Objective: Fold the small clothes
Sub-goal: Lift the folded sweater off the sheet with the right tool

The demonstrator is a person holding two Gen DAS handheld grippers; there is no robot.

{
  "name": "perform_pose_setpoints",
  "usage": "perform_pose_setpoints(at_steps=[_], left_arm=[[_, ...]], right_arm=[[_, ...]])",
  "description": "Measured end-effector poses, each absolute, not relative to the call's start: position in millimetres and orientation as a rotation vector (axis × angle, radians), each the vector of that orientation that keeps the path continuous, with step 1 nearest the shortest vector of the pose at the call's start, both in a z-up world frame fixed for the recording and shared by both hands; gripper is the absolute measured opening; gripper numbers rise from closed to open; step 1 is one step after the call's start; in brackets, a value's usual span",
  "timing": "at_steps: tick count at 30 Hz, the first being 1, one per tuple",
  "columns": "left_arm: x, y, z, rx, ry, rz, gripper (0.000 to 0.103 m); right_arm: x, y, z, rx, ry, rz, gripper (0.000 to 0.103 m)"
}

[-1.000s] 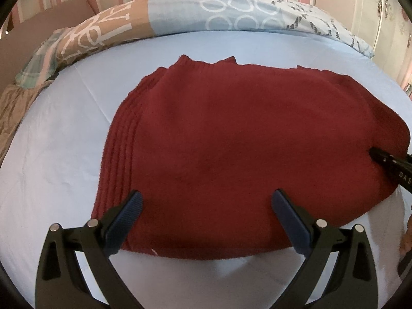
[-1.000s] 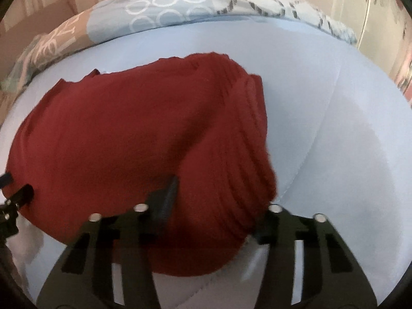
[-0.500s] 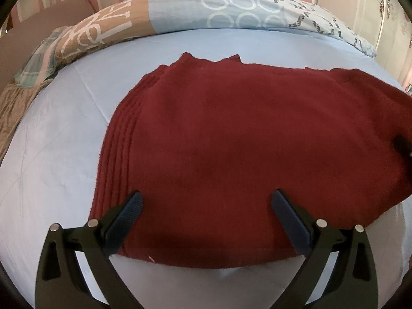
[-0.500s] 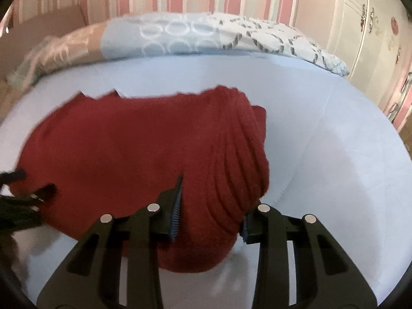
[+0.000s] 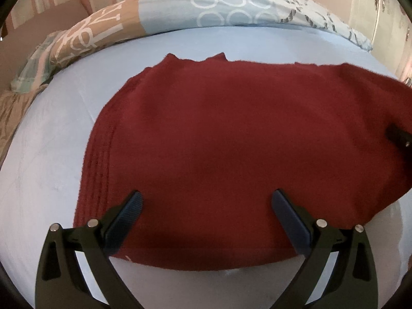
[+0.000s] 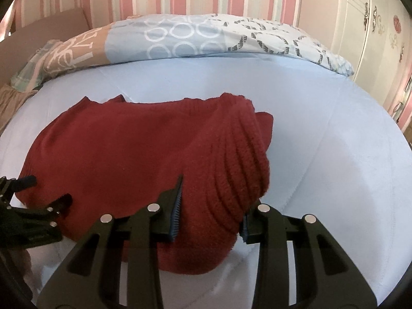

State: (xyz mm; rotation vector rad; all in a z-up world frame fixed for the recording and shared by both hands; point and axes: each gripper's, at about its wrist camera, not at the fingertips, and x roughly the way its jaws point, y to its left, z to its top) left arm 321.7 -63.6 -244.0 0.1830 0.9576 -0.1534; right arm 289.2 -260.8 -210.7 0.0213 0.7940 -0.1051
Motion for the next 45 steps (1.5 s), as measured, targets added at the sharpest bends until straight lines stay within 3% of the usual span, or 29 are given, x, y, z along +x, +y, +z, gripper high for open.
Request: perform_pose_setpoints(at_steps=[26, 39, 45], left_arm=[[323, -56, -246, 0.167, 0.92, -0.195, 0.101], [348, 104, -189, 0.095, 0.863, -0.045, 0.101], [344, 152, -182, 0.078, 0.843, 0.02, 0.101]], right_arm=[[307, -196, -178, 0.032, 0.722, 0.043, 0.035], [312, -120, -170, -0.021, 0.691, 0.12, 0.033], [309, -58, -176, -0.142, 0.715, 0.223, 0.023]])
